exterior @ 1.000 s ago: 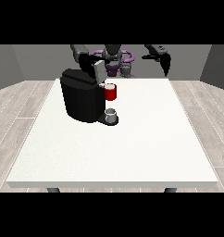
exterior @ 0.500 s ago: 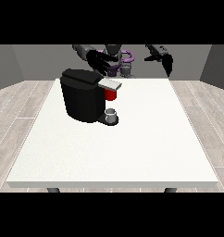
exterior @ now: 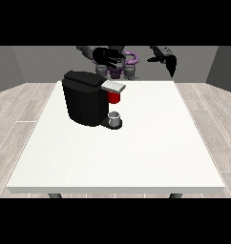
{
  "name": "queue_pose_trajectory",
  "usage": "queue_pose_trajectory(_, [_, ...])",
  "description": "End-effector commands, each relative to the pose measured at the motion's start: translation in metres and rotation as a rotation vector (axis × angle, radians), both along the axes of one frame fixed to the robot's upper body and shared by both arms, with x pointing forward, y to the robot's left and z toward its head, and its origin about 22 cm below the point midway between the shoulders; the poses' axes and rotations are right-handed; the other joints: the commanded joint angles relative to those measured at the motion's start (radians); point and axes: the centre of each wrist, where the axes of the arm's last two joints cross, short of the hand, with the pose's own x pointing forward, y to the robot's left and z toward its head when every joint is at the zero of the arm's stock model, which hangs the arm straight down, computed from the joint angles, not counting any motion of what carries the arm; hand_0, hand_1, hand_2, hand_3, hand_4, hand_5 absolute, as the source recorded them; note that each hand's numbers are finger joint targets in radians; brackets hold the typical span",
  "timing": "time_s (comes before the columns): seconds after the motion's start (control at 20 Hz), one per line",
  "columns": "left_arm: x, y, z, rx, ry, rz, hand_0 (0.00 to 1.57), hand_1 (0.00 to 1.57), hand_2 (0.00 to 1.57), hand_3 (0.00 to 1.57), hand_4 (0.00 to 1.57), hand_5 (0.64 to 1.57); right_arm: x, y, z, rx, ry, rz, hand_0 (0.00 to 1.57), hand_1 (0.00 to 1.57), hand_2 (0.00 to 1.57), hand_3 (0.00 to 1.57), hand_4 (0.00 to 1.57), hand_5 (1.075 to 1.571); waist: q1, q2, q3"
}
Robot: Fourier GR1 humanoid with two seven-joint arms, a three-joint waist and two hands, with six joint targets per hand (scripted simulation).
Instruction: Insert the coffee pod into the coffee machine and close the lid
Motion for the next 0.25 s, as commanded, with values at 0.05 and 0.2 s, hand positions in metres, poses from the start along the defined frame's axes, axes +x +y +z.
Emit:
queue_pose_trajectory(0.05, [-0.011, -0.011, -0.017, -0.015, 0.029, 0.032, 0.00, 0.00, 0.00, 0.00, 0.14, 1.571, -0.036, -0.001, -0.049, 0.153, 0.062, 0.039, 0.00, 0.00, 0.00, 0.00, 0.29, 1.571, -0.053, -0.075, 0.0003])
queue_pose_trajectory(0.2, [-0.026, -0.009, -0.030, -0.028, 0.053, 0.045, 0.00, 0.00, 0.00, 0.00, 0.19, 1.571, -0.063, -0.014, -0.086, 0.176, 0.193, -0.036, 0.00, 0.00, 0.00, 0.00, 0.16, 1.571, -0.091, -0.144, 0.0002])
